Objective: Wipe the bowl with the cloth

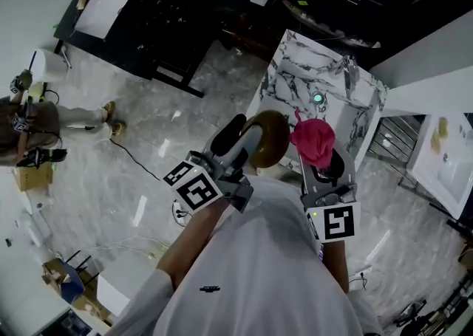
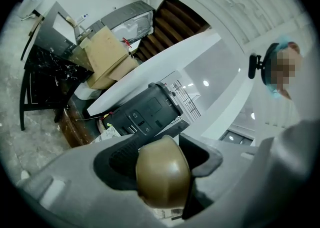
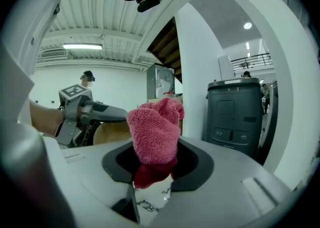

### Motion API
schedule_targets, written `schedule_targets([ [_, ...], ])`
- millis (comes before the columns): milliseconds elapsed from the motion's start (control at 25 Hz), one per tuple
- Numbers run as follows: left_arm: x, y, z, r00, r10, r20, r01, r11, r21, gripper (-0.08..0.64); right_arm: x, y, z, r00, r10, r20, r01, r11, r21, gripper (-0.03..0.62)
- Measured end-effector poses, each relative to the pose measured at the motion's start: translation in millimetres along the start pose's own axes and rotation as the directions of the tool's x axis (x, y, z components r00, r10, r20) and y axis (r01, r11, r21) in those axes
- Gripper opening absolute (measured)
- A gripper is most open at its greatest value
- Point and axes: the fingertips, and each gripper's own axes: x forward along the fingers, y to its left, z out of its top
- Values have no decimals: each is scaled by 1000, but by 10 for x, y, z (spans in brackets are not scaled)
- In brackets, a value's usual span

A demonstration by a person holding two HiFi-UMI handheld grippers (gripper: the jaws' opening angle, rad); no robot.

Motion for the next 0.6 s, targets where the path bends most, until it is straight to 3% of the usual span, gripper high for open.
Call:
schedule_targets([
  [280, 71, 58, 102, 1000, 13, 15, -13, 1000, -15, 256, 222, 259, 140, 980, 201, 18, -200, 979, -33, 140],
  [600, 150, -196, 22, 997, -76, -31, 78, 995, 58, 253, 304, 522, 175, 919, 393, -10, -392, 915, -89, 140],
])
